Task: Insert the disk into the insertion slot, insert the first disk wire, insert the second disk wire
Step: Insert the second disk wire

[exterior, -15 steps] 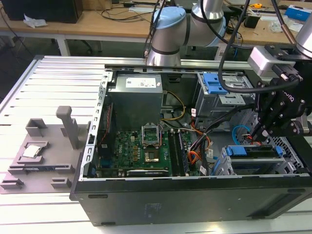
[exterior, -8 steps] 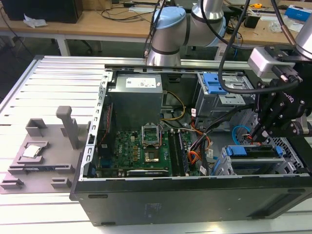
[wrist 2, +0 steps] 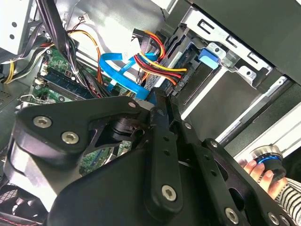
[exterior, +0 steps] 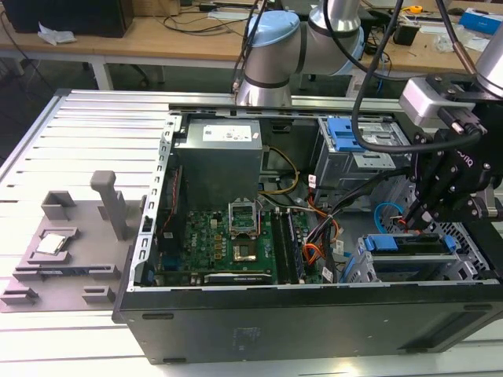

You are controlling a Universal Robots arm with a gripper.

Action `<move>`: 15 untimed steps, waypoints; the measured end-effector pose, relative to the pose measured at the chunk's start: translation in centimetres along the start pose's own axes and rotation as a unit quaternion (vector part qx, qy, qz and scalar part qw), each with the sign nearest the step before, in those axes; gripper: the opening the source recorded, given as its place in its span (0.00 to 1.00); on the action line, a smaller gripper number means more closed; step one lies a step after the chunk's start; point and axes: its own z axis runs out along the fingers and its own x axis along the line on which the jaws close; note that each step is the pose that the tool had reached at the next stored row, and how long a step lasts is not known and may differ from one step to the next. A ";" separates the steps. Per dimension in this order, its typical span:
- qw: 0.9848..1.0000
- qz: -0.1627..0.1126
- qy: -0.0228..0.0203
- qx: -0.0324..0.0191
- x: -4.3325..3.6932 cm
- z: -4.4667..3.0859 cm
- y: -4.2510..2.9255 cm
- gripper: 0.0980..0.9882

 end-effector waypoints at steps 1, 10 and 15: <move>1.000 0.000 0.000 0.000 0.00 0.02 -0.01 0.07; 1.000 0.000 0.000 0.000 0.42 0.26 -0.04 0.07; 1.000 0.000 0.000 0.000 1.00 0.51 -0.19 0.07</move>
